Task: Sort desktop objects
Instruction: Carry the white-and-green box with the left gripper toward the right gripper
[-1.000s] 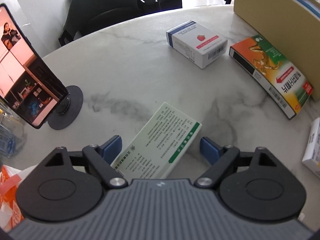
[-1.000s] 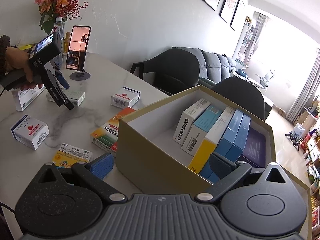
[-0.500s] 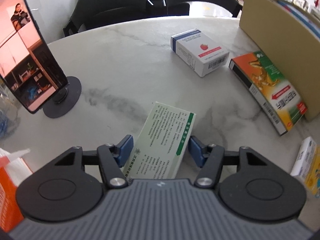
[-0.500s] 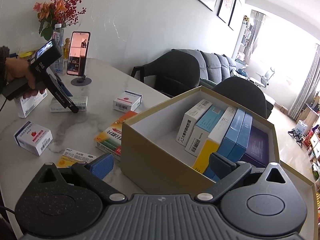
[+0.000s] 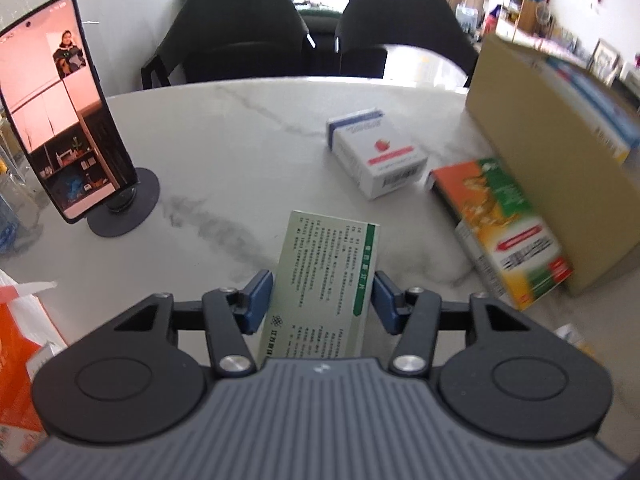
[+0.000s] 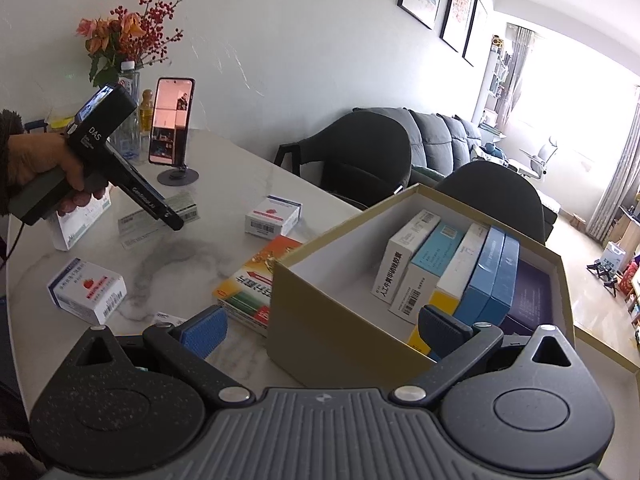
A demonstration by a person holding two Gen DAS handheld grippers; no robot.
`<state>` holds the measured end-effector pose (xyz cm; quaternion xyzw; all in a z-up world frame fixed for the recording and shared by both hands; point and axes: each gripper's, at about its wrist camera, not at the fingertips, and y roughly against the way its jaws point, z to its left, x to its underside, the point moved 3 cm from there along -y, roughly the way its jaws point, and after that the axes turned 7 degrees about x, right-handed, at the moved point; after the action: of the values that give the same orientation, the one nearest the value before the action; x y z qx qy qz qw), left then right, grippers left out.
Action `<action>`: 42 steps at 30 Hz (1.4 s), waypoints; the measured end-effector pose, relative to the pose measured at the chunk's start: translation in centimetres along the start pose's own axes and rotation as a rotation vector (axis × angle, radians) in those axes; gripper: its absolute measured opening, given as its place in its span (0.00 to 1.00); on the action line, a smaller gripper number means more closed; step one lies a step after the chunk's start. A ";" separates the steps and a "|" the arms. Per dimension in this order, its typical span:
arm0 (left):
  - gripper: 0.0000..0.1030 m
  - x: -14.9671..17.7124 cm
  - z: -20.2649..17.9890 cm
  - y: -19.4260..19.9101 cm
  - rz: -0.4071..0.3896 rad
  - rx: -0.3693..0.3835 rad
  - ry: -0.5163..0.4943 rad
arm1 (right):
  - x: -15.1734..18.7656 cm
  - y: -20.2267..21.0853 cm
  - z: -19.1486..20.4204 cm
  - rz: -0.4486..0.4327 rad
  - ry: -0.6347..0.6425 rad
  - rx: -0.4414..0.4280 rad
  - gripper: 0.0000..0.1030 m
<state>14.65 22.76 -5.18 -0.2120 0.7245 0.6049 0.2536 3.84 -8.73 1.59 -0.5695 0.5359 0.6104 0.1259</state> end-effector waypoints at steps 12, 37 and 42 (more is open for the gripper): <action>0.50 0.6 -2.6 3.3 -0.134 0.125 0.124 | -1.5 1.0 1.9 -0.049 -0.069 -0.101 0.99; 0.50 2.3 -9.5 6.0 -0.324 0.468 0.281 | -1.9 0.8 3.6 -0.048 -0.361 -0.343 0.82; 0.50 2.5 -10.3 5.8 -0.335 0.509 0.301 | -1.7 1.0 3.4 -0.038 -0.385 -0.365 0.78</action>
<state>8.03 13.69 -0.84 -0.3450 0.8365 0.3167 0.2846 1.71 -5.60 2.68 -0.4660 0.3722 0.7917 0.1324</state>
